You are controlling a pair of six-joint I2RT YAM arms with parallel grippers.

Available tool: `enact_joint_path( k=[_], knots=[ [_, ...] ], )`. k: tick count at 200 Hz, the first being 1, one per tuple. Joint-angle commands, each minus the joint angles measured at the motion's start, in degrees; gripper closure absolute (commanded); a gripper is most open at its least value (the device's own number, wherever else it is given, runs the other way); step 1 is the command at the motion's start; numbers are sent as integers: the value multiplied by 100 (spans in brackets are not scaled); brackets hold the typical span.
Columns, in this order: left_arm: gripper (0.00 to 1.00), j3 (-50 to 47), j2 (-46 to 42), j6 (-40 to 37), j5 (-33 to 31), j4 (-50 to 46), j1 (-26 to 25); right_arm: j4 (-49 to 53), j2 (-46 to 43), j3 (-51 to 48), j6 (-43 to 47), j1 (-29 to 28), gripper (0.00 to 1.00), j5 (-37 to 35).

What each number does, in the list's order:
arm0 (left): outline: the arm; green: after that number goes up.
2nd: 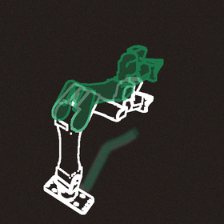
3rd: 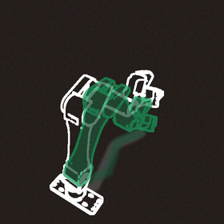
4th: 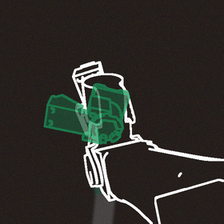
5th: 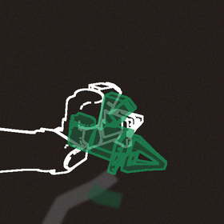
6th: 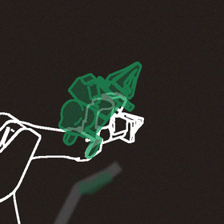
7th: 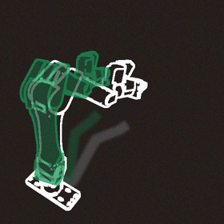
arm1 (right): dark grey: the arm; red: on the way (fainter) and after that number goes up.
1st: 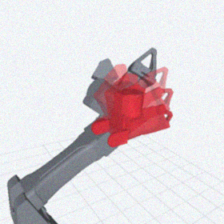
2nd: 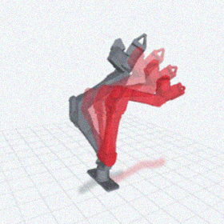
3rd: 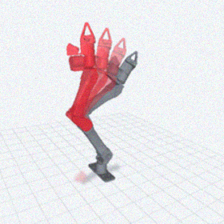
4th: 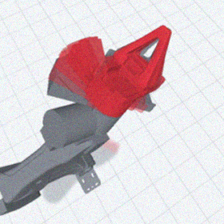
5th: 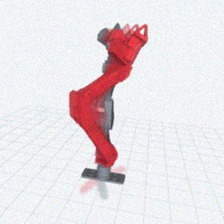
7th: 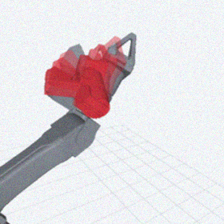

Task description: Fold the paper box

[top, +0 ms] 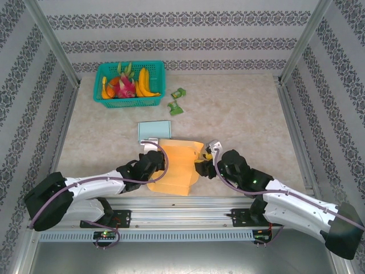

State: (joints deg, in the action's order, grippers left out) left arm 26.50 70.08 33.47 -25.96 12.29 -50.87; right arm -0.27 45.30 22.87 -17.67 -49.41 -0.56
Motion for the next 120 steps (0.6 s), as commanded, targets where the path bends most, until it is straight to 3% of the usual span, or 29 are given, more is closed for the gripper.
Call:
enact_joint_path(
  k=[1,31,55,120],
  knots=[
    [100,-105,-195,81,-106,-135,78,84,-302,142,141,-69,46,-62],
    [100,-191,-415,13,-64,-176,158,224,-761,51,216,-60,45,-122],
    [100,-272,-653,-77,372,-157,435,297,-969,-2,392,-52,43,-150],
    [100,-693,-1186,-227,1451,139,1068,171,-406,213,885,95,39,470]
  ],
)
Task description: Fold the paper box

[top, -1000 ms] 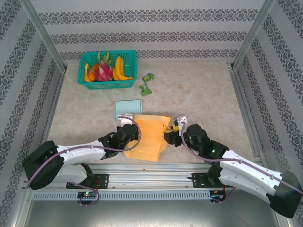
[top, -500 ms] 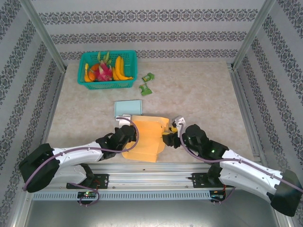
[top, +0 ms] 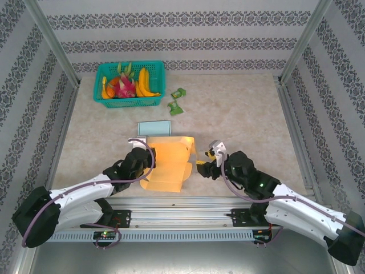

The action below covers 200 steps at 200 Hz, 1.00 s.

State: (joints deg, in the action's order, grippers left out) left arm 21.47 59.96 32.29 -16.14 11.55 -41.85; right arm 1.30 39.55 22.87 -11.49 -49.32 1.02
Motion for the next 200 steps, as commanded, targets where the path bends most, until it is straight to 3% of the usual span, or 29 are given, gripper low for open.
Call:
enact_joint_path(
  k=[1,36,130,175,200],
  knots=[
    [100,-202,-176,-109,479,210,171,21,181,220,264,92,40,325],
    [100,-299,-349,-182,645,218,256,-34,203,358,163,425,39,1114],
    [100,-478,-538,-373,1295,687,265,-314,864,626,203,518,45,1896],
    [100,-209,-438,-262,789,109,265,-256,757,631,266,480,36,2390],
    [100,-185,-433,-232,724,37,315,18,274,547,331,540,33,2112]
  ],
)
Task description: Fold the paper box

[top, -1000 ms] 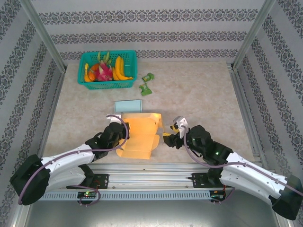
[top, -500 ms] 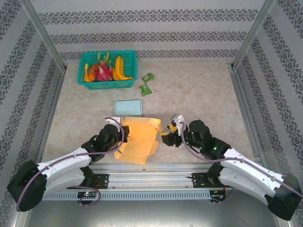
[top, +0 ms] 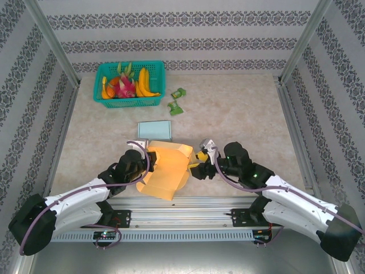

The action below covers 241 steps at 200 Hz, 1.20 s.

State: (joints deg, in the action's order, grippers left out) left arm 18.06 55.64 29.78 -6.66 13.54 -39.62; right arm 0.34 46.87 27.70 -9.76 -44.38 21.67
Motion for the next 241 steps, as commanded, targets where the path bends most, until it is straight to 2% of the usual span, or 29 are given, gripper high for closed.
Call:
enact_joint_path(
  k=[1,33,83,116,135,168,241],
  knots=[
    [100,155,0,19,-219,-160,98,128,-481,62,158,54,33,16],
    [100,79,16,-8,161,17,230,442,-700,16,78,293,32,-480],
    [100,-73,-68,-25,505,263,270,129,-396,-90,-201,686,34,-129],
    [100,-101,-102,-42,688,357,270,-21,-161,-55,-257,716,38,138],
    [100,-106,-99,-8,727,385,270,-193,-8,-55,-324,670,39,359],
    [100,-100,-58,42,793,477,270,-314,314,15,-322,522,42,329],
    [100,-77,104,146,813,619,266,-425,907,248,-97,-53,49,-337]
  ],
)
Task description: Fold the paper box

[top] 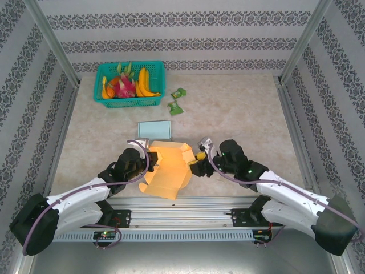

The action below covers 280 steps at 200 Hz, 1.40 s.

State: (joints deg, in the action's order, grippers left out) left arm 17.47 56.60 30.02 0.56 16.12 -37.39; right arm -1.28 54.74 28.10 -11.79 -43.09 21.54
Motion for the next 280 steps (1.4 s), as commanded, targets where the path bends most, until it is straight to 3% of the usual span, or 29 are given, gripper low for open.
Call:
enact_joint_path(
  k=[1,35,81,142,253,280],
  knots=[
    [100,-21,8,129,93,363,45,-261,131,216,107,-191,49,-343],
    [100,27,-25,307,-211,158,-4,-302,333,387,124,-543,58,-1072],
    [100,97,-16,374,-640,34,-267,-343,758,654,63,-826,58,-2065],
    [100,404,147,724,-1679,-493,-814,-286,1354,994,46,-1131,58,-3195],
    [100,1410,1030,1774,-3012,-1786,-1532,-265,2018,1039,146,-1342,75,-5259],
    [100,1779,1316,2115,-3368,-2307,-1691,-296,2140,1013,163,-1342,83,-5637]
  ],
)
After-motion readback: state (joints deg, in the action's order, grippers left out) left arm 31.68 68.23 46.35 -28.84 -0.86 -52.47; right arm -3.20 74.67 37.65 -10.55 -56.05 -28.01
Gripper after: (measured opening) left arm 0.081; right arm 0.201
